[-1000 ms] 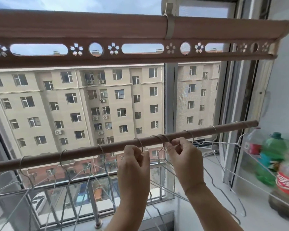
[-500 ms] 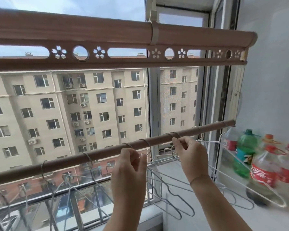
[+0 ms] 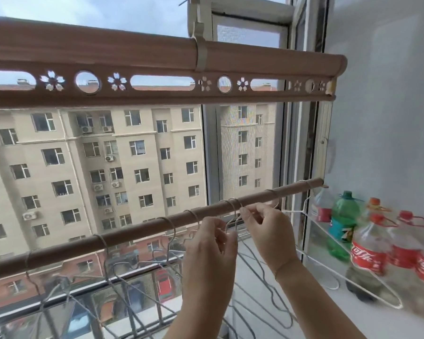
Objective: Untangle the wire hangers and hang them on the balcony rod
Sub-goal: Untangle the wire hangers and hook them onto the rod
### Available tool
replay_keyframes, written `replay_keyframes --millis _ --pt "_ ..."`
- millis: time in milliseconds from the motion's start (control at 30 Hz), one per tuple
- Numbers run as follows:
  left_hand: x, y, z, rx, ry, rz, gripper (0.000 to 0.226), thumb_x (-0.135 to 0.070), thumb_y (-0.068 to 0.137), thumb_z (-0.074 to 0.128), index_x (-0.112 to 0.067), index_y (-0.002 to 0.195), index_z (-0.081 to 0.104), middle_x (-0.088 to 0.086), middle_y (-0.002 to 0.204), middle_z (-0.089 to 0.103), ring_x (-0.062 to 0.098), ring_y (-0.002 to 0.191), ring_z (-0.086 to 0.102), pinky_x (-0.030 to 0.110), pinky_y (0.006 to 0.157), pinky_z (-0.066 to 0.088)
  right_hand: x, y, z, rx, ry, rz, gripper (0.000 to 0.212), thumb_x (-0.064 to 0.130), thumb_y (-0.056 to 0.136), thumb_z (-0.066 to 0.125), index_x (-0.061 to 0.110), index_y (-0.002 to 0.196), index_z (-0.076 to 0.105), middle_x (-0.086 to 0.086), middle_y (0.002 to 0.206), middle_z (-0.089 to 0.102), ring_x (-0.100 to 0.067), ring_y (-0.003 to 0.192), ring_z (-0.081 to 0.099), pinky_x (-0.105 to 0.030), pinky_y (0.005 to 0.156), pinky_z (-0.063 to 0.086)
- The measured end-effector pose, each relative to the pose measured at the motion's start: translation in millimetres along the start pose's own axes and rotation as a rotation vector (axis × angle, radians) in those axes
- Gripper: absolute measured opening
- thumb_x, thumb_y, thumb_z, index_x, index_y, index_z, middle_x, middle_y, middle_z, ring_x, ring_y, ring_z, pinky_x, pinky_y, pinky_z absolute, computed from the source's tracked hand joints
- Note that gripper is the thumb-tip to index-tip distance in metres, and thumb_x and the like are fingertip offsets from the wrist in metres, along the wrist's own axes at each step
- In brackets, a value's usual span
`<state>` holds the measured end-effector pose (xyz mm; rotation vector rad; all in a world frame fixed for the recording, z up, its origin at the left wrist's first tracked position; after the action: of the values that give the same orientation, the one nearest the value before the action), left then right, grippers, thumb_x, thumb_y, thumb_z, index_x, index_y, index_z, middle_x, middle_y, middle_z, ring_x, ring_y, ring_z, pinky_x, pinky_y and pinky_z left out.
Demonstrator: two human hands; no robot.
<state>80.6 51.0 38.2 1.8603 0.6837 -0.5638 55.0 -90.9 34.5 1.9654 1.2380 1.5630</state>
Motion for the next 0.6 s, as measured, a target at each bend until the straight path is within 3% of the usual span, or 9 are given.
replay_keyframes --millis 167,367,600 --pt "-2.4 6.0 16.2 0.03 -0.001 -0.057 0.017 -0.031 0.085 0.062 -0.027 0.099 0.054 -0.01 0.069 0.06 0.005 0.068 0.056 0.014 0.06 0.039 -7.6 8.0 8.4 0.047 0.039 -0.027 0.019 0.029 0.085 0.062 0.018 0.071 0.065 0.012 0.043 0.046 -0.007 0.044 0.047 -0.013 0.047 0.032" --pt "-3.7 9.9 34.6 0.047 0.023 -0.078 0.022 -0.035 0.086 0.06 -0.025 0.105 0.054 -0.008 0.073 0.063 0.007 0.07 0.059 0.028 0.07 0.05 -35.8 27.8 -9.9 -0.063 -0.004 -0.018 0.017 0.025 0.085 0.063 0.016 0.07 0.064 0.014 0.045 0.048 -0.004 0.042 0.049 -0.014 0.048 0.035" --pt "-8.7 13.2 48.1 0.039 0.037 -0.079 0.019 -0.033 0.086 0.061 -0.027 0.102 0.054 -0.009 0.075 0.064 0.003 0.069 0.06 0.025 0.067 0.051 -49.6 35.3 -14.9 -0.041 -0.017 -0.028 0.023 0.032 0.087 0.06 0.018 0.069 0.062 0.013 0.045 0.049 -0.003 0.042 0.05 -0.01 0.045 0.036"
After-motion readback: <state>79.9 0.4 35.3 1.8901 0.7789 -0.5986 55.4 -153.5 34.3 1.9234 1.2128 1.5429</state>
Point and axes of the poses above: each hand's wrist, its own y-axis towards the middle knuckle, its own z-axis out of the palm, x = y × z, the point moved 1 cm from there along y, towards the middle knuckle
